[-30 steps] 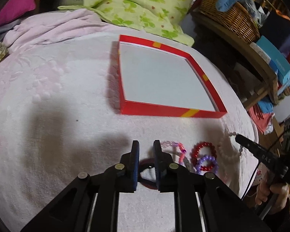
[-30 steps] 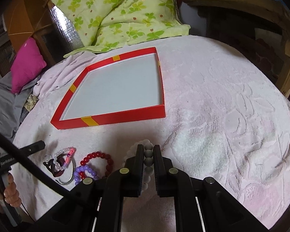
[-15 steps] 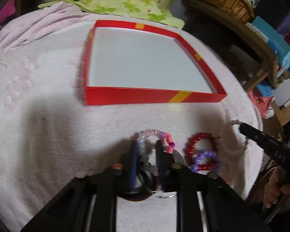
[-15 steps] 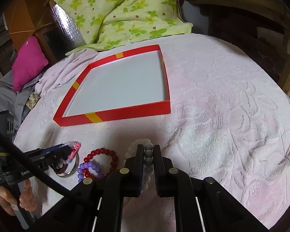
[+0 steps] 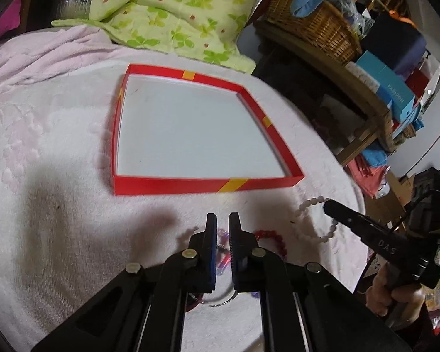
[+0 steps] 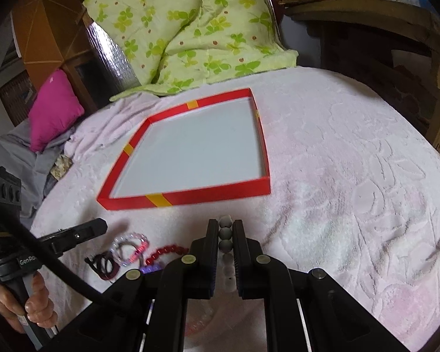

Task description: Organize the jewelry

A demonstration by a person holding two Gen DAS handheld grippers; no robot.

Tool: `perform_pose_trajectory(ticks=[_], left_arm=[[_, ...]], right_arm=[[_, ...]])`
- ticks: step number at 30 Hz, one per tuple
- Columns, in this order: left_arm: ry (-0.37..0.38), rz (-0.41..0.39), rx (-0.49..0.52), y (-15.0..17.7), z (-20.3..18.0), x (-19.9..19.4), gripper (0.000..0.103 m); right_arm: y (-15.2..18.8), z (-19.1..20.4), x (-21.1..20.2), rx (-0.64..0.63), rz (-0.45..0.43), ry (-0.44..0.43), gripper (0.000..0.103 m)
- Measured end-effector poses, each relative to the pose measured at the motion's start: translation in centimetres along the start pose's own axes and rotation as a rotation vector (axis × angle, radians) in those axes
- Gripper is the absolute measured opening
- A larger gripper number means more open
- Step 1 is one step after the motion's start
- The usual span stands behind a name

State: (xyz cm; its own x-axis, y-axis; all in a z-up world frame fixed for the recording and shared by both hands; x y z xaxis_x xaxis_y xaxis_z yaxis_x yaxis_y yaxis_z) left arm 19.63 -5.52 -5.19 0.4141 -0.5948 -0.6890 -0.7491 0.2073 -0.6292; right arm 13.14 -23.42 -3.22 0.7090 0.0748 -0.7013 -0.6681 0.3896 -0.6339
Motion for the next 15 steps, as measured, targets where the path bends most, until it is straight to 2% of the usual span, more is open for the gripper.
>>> perform_pose_trajectory(ticks=[4, 6, 8, 9, 10, 12, 15], left_arm=[[-0.039, 0.004, -0.026, -0.4, 0.8, 0.3, 0.008], [-0.083, 0.026, -0.025, -0.1, 1.3, 0.8, 0.011], [-0.115, 0.059, -0.016, 0.2, 1.5, 1.5, 0.024], [-0.119, 0.077, -0.012, 0.4, 1.6, 1.9, 0.036], [-0.131, 0.086, -0.008, 0.6, 1.6, 2.3, 0.044], [-0.146, 0.095, -0.001, 0.7, 1.7, 2.7, 0.044], [-0.128, 0.112, 0.018, 1.0, 1.1, 3.5, 0.044]], right_arm=[[-0.3, 0.3, 0.4, -0.001, 0.001, -0.009, 0.01], [-0.2, 0.3, 0.6, 0.002, 0.009, -0.012, 0.01], [-0.2, 0.1, 0.5, 0.004, 0.007, -0.011, 0.01], [-0.2, 0.0, 0.5, 0.005, 0.007, -0.009, 0.01], [-0.2, -0.2, 0.4, 0.009, 0.007, -0.005, 0.01], [-0.1, -0.5, 0.4, 0.021, 0.013, -0.006, 0.01], [0.2, -0.5, 0.3, 0.015, 0.016, -0.003, 0.01]])
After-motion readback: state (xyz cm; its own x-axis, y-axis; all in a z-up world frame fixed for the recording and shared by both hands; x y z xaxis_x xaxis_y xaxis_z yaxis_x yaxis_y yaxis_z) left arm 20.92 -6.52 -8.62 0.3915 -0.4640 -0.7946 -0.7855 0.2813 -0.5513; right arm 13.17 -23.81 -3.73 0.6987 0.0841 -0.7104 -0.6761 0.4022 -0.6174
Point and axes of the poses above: each gripper's, at about its wrist camera, not at the fingertips, and x roughly the way its jaws point, z to its left, y to its underside, the point moved 4 cm from there along x, roughly the way its jaws point, and after that the axes turned 5 degrees about x, right-handed, at the moved point
